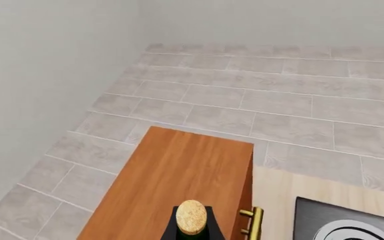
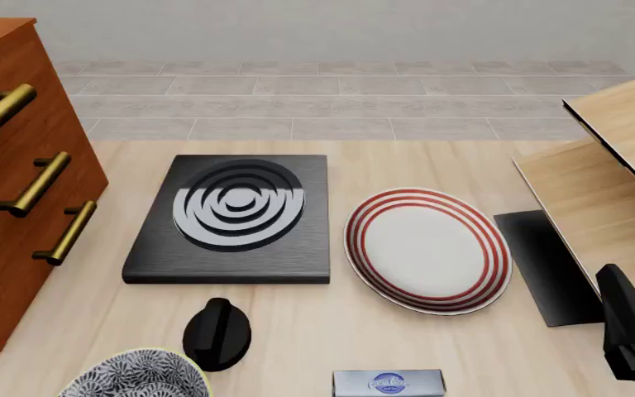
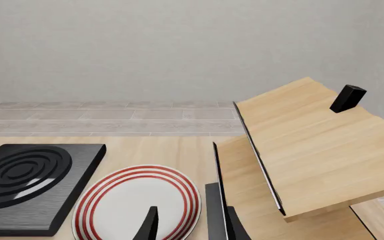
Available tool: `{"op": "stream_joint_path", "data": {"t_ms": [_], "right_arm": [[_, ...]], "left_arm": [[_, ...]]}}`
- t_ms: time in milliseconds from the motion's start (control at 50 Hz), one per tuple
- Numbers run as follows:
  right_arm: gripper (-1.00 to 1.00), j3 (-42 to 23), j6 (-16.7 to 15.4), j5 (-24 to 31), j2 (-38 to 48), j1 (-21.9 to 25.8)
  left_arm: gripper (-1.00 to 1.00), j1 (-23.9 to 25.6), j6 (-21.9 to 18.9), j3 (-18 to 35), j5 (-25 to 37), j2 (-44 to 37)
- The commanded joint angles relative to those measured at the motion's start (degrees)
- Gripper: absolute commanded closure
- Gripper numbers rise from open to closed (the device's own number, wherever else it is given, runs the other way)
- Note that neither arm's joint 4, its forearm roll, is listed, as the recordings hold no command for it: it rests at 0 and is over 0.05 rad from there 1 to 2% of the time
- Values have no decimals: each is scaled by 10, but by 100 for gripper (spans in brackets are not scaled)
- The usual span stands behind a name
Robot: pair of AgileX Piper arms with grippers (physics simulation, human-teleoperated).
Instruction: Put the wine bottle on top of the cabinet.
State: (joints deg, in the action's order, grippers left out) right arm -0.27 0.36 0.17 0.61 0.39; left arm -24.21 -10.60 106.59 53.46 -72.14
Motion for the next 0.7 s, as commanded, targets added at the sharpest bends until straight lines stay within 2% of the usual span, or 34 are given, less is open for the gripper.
{"op": "stream_joint_path", "data": {"t_ms": [20,260,360,420,580,600,700], "right_arm": [[-100,0,0,0,0,0],[-100,0,0,0,0,0],[-100,0,0,0,0,0],[-100,0,0,0,0,0],[-100,0,0,0,0,0],[-100,0,0,0,0,0],[-100,0,0,0,0,0]], "left_arm": [[100,-19,-6,-77,-37,4],[100,-25,2,-153,-81,4],[100,-23,3,-159,-85,5],[100,-20,-11,-165,-82,7],[100,-26,-7,-155,-78,5],[-100,-26,-7,-155,-77,6],[-100,-23,-12,-156,-72,7]]}}
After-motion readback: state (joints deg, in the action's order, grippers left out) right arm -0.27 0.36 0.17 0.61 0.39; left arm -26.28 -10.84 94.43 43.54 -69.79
